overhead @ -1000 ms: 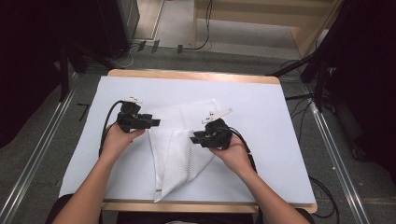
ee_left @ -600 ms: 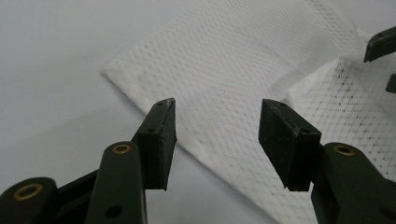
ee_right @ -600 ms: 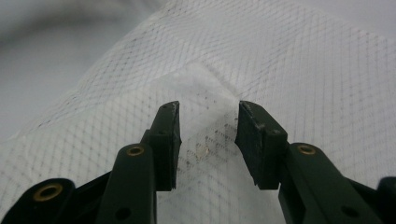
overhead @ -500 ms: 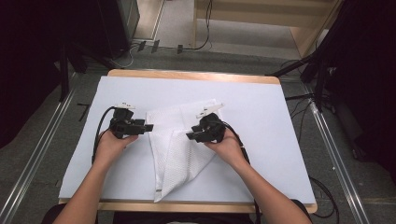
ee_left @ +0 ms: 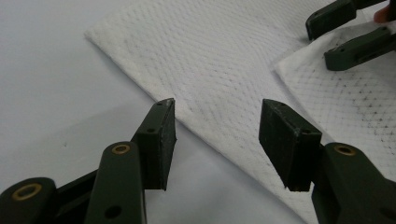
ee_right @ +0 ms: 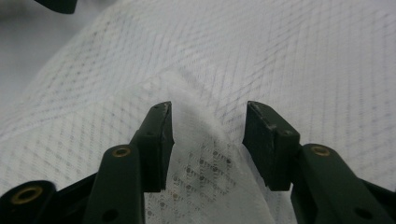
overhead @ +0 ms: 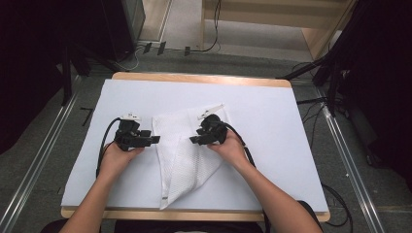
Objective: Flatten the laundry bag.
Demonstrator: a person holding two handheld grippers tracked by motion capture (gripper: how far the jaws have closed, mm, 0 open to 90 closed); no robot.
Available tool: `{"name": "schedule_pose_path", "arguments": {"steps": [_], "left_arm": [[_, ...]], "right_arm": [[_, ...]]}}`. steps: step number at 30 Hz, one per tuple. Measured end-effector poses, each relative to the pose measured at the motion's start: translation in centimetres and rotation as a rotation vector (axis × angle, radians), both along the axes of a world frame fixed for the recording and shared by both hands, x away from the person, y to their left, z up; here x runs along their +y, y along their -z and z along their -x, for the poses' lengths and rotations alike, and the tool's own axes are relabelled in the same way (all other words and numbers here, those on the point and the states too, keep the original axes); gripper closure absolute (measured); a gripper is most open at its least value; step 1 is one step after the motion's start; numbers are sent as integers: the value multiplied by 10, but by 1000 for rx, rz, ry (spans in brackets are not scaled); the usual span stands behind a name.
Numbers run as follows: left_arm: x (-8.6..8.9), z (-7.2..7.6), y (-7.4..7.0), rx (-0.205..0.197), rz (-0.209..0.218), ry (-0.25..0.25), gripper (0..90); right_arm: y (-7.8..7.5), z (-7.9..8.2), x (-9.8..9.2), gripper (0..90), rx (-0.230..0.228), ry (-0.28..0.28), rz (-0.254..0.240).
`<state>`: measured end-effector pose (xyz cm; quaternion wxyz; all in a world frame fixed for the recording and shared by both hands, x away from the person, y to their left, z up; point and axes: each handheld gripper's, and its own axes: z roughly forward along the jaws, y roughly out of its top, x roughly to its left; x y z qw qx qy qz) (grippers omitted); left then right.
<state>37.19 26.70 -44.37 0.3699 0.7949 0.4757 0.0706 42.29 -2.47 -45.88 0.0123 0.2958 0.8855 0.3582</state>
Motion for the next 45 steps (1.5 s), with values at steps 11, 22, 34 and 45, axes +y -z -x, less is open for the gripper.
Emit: {"name": "schedule_pose_path", "arguments": {"steps": [11,22,34,45], "left_arm": [[-7,-5,12,11,-33,5,542],[-5,-6,13,17,-22,0,571],[-5,-8,12,14,-60,-23,703],[0,-16,11,52,-67,-55,900]], "right_arm": [[1,3,2,826,10,-6,41],[-14,7,-5,870,21,-10,-2],[-35,31,-30,871,-5,-4,-63],[-42,52,-55,872,-16,9,-85]]}}
